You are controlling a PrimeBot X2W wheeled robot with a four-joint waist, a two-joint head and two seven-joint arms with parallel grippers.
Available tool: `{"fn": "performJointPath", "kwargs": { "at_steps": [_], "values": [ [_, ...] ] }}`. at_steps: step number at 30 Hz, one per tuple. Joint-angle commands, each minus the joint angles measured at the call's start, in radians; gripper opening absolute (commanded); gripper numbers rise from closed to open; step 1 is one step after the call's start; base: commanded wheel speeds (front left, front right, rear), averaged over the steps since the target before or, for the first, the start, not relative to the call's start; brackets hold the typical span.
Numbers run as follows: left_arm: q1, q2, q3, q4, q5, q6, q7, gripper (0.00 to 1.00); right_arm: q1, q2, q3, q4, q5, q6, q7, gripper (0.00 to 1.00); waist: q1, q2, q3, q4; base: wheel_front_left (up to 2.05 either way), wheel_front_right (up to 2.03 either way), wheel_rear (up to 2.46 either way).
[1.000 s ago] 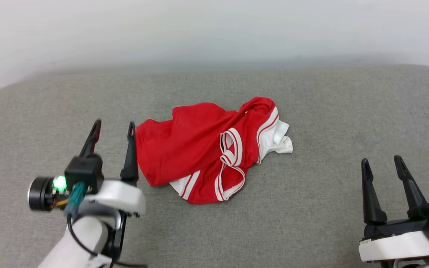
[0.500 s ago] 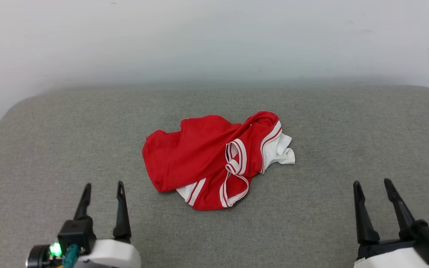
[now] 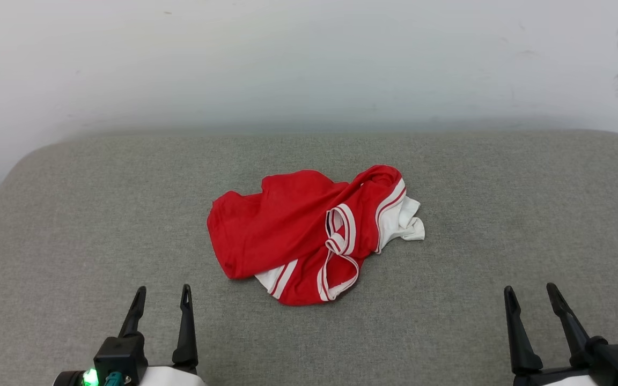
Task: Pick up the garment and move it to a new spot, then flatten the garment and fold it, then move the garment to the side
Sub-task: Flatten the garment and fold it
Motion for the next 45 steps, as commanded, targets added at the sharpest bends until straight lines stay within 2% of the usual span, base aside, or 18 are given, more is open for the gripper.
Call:
{"fn": "performJointPath", "kwargs": {
  "at_steps": [1,9,16,24,30,33,35,39,45],
  "values": [
    [0.014,-0.012,0.014,0.005,0.012,-0.013,-0.003,1.0,0.011,0.002,-0.001,0.003,0.006,-0.001,-0.002,1.0,0.0001,-0.0001,0.0,0.001,0.0,0.0,0.0],
    [0.018,-0.044,0.057,0.022,0.047,-0.056,-0.003,1.0,0.016,0.002,-0.001,0.01,0.008,-0.001,-0.002,1.0,0.0001,-0.0001,-0.001,0.006,0.0,0.0,0.0],
    [0.01,-0.062,0.084,0.019,0.07,-0.081,-0.003,1.0,-0.038,0.002,-0.036,-0.011,0.003,-0.001,-0.002,1.0,0.0001,-0.0001,0.004,0.01,0.0,0.0,0.0],
    [-0.024,-0.076,0.09,0.011,0.085,-0.098,-0.003,1.0,-0.194,-0.092,-0.054,-0.05,0.013,-0.001,-0.002,1.0,0.0001,-0.0001,0.039,0.03,0.0,0.0,0.0],
    [-0.073,-0.085,0.088,-0.003,0.088,-0.108,-0.003,1.0,-0.383,-0.257,-0.008,-0.048,0.071,-0.001,-0.002,1.0,0.0001,-0.0001,0.106,0.058,0.0,0.0,0.0],
    [-0.098,-0.087,0.085,-0.008,0.086,-0.113,-0.003,1.0,-0.485,-0.363,0.064,0.002,0.117,-0.001,-0.001,1.0,0.0001,-0.0001,0.142,0.071,0.0,0.0,0.0],
    [-0.115,-0.089,0.081,-0.01,0.085,-0.113,-0.003,1.0,-0.556,-0.434,0.135,0.039,0.155,-0.001,0.038,1.0,0.0001,-0.0001,0.164,0.081,0.0,0.0,0.0],
    [-0.144,-0.091,0.073,-0.017,0.081,-0.111,-0.003,1.0,-0.685,-0.562,0.308,0.08,0.283,-0.001,0.216,1.0,0.0001,-0.0001,0.201,0.097,0.0,0.0,0.0],
    [-0.176,-0.092,0.057,-0.032,0.067,-0.1,-0.003,1.0,-0.817,-0.707,0.559,0.088,0.519,-0.001,0.595,1.0,0.0001,-0.0001,0.251,0.121,0.0,0.0,0.0]
  ]
}}
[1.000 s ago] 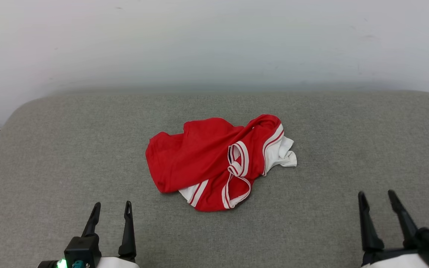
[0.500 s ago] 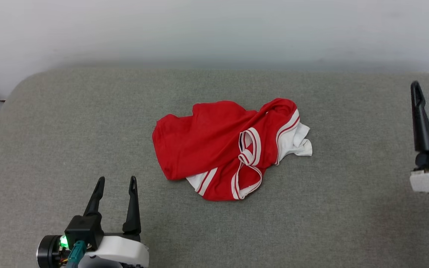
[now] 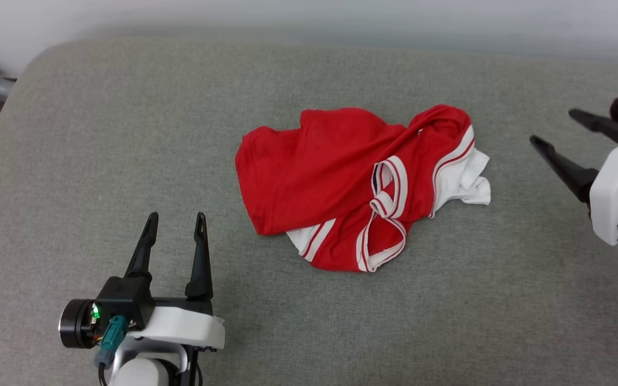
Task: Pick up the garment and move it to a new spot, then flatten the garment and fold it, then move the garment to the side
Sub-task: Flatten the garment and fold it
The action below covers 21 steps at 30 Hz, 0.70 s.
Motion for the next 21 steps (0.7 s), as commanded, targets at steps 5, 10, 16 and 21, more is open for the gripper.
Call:
{"fn": "performJointPath", "kwargs": {
  "at_steps": [5,10,16,21],
  "values": [
    [-0.037,-0.002,-0.02,-0.012,-0.015,0.013,-0.003,1.0,-0.073,-0.04,0.106,0.018,0.137,-0.001,0.242,1.0,-0.0002,0.0,0.063,0.029,0.0,0.0,0.0],
    [-0.077,-0.002,-0.039,-0.016,-0.022,0.017,-0.003,1.0,-0.117,-0.02,0.16,0.067,0.184,-0.001,0.346,1.0,-0.0002,0.0,0.121,0.056,0.0,0.0,0.0],
    [-0.116,-0.002,-0.056,-0.017,-0.03,0.024,-0.003,1.0,-0.169,0.034,0.221,0.167,0.174,-0.001,0.345,1.0,-0.0002,0.0,0.183,0.086,0.0,0.0,0.0],
    [-0.128,-0.002,-0.069,-0.008,-0.035,0.033,-0.003,1.0,-0.147,0.058,0.363,0.259,0.176,0.0,0.358,1.0,-0.0002,0.0,0.198,0.097,0.0,0.0,0.0]
  ]
}}
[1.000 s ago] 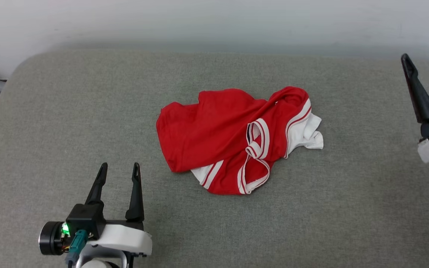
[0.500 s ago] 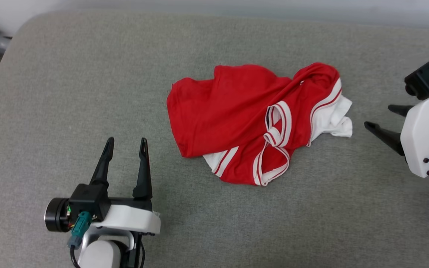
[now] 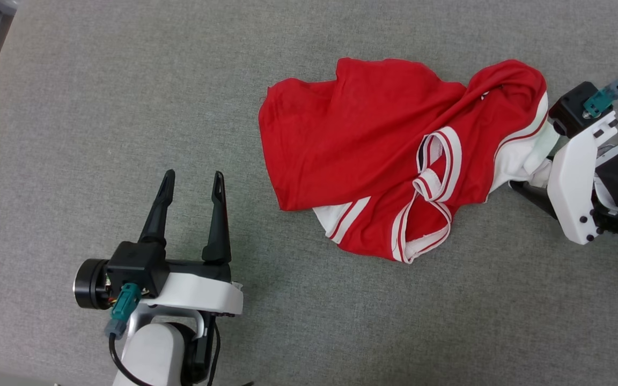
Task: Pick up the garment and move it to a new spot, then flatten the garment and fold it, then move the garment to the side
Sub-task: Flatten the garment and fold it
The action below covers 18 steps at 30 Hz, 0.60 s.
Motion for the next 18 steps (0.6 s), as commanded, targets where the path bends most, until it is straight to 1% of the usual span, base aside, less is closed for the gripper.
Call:
{"fn": "performJointPath", "kwargs": {
  "at_steps": [1,2,3,4,8,12,14,18],
  "values": [
    [-0.01,-0.001,-0.004,0.004,-0.002,0.005,-0.003,1.0,0.056,0.022,0.068,0.035,0.011,0.001,0.01,1.0,0.0,0.0,-0.002,0.0,0.0,0.0,0.0],
    [-0.008,-0.001,-0.003,0.005,-0.003,0.007,-0.003,1.0,0.058,0.021,0.088,0.038,0.018,0.002,0.004,0.93,0.0,0.0,-0.006,-0.001,0.0,0.0,0.0],
    [-0.005,-0.002,-0.002,0.007,-0.003,0.008,-0.003,1.0,0.056,0.02,0.103,0.036,0.022,0.003,-0.012,0.25,0.0,0.0,-0.011,-0.004,0.0,0.0,0.0],
    [0.0,-0.001,0.0,0.009,-0.002,0.008,-0.003,1.0,0.052,0.016,0.115,0.034,0.031,0.003,-0.028,0.0,0.0,0.0,-0.017,-0.008,0.0,0.0,0.0],
    [0.012,-0.001,0.004,0.018,0.003,0.0,-0.003,1.0,0.025,-0.005,0.125,0.025,0.063,0.001,-0.116,0.0,0.0,0.0,-0.056,-0.023,0.0,0.0,0.0],
    [0.036,-0.001,0.014,0.026,0.008,-0.001,-0.003,1.0,0.034,-0.034,0.124,-0.027,0.109,0.0,-0.217,0.0,0.0,0.0,-0.117,-0.043,0.0,0.0,0.0],
    [0.057,-0.001,0.023,0.03,0.009,-0.003,-0.003,1.0,0.061,-0.056,0.116,-0.063,0.135,0.0,-0.269,0.0,0.0,0.0,-0.155,-0.055,0.0,0.0,0.0],
    [0.1,-0.002,0.037,0.031,0.014,-0.006,-0.003,1.0,0.162,-0.121,0.082,-0.14,0.181,0.0,-0.355,0.0,0.0,0.0,-0.219,-0.082,0.0,0.0,0.0]
  ]
}}
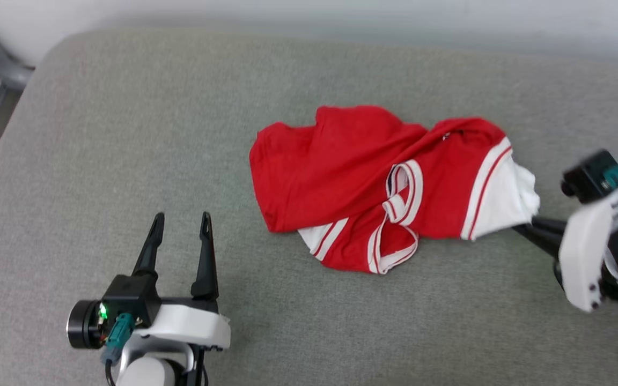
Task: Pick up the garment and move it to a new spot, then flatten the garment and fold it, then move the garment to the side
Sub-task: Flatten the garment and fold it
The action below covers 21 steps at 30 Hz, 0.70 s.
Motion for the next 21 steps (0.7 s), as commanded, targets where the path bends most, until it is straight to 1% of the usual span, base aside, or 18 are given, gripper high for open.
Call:
{"fn": "performJointPath", "kwargs": {
  "at_steps": [1,4,9,11,15,21],
  "values": [
    [0.021,-0.001,0.007,0.0,0.005,-0.004,-0.003,1.0,0.061,-0.029,-0.015,-0.024,0.016,-0.001,-0.028,0.0,0.0,0.0,-0.06,-0.035,0.0,0.0,0.0],
    [0.053,-0.001,0.017,0.001,0.007,-0.005,-0.003,1.0,0.177,-0.07,-0.064,-0.059,0.055,-0.001,-0.085,0.0,0.0,0.0,-0.097,-0.055,0.0,0.0,0.0],
    [0.094,-0.001,0.033,-0.005,0.013,-0.008,-0.003,1.0,0.393,-0.106,-0.161,-0.069,0.11,-0.001,-0.148,0.0,0.0,0.0,-0.137,-0.085,0.0,0.0,0.0],
    [0.104,-0.001,0.039,-0.008,0.018,-0.011,-0.003,1.0,0.472,-0.115,-0.202,-0.051,0.124,-0.001,-0.163,0.0,0.0,0.0,-0.144,-0.094,0.0,0.0,0.0],
    [0.111,-0.001,0.044,-0.009,0.025,-0.016,-0.003,1.0,0.599,-0.114,-0.284,0.008,0.16,-0.001,-0.175,0.0,0.0,0.0,-0.149,-0.104,0.0,0.0,0.0],
    [0.101,-0.001,0.036,0.0,0.025,-0.018,-0.003,1.0,0.715,-0.094,-0.375,0.141,0.192,-0.001,-0.162,0.0,0.0,0.0,-0.146,-0.103,0.0,0.0,0.0]
  ]
}}
